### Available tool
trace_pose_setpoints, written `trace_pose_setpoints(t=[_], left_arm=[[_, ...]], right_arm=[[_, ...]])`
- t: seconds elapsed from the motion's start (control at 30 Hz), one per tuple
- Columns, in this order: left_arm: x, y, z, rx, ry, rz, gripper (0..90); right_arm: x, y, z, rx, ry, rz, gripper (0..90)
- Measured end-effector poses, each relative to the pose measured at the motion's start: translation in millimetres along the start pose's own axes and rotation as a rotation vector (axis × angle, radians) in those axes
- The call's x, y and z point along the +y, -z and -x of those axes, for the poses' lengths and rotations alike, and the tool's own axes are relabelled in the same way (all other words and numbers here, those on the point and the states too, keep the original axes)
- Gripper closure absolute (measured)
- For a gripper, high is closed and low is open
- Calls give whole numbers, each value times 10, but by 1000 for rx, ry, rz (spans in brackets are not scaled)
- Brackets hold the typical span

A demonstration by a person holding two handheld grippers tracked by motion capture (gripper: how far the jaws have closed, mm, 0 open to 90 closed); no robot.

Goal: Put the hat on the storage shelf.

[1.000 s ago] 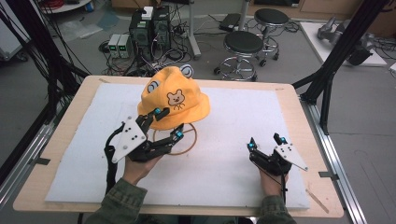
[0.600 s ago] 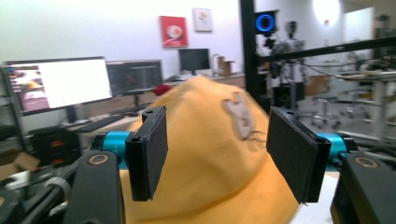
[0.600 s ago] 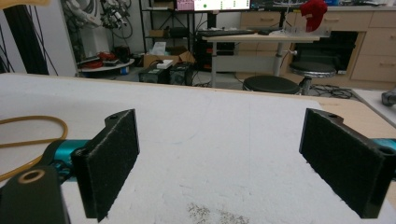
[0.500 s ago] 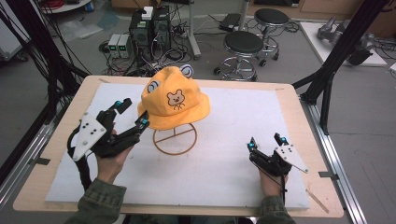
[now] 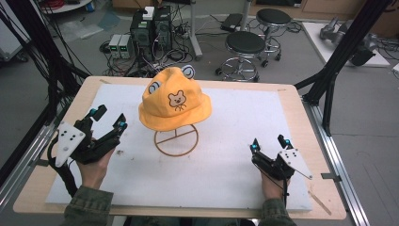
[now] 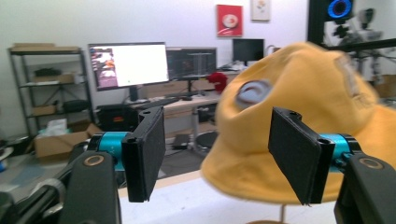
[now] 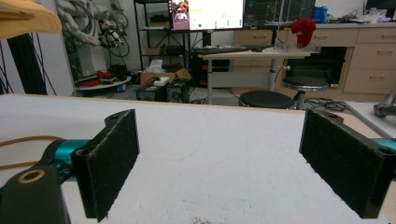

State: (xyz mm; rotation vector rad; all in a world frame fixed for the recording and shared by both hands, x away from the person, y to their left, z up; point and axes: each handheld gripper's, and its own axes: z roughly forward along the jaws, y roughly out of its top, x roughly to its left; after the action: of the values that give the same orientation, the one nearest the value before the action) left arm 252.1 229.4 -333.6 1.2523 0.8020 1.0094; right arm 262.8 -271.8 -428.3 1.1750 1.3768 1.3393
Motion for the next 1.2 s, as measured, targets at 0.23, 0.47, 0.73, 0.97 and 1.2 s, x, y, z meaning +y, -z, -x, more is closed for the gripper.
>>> trace_pose_setpoints(t=[0.23,0.47,0.73,0.97,1.2], left_arm=[[-255,25,-107,49,10,-54,335],[-488,56,-137,37,13,-121,312],[-825,128,-252,117,41,-180,311],[-924,200,-322,171,63,-206,302],[-987,215,-321,171,66,-231,307]], right_arm=[[5,12,-4,-9,3,13,109],[-1,-4,-3,-7,2,5,109],[-2,-21,7,2,-7,14,109],[-7,-35,15,9,-11,9,109],[-11,-39,-1,11,-19,-2,109]])
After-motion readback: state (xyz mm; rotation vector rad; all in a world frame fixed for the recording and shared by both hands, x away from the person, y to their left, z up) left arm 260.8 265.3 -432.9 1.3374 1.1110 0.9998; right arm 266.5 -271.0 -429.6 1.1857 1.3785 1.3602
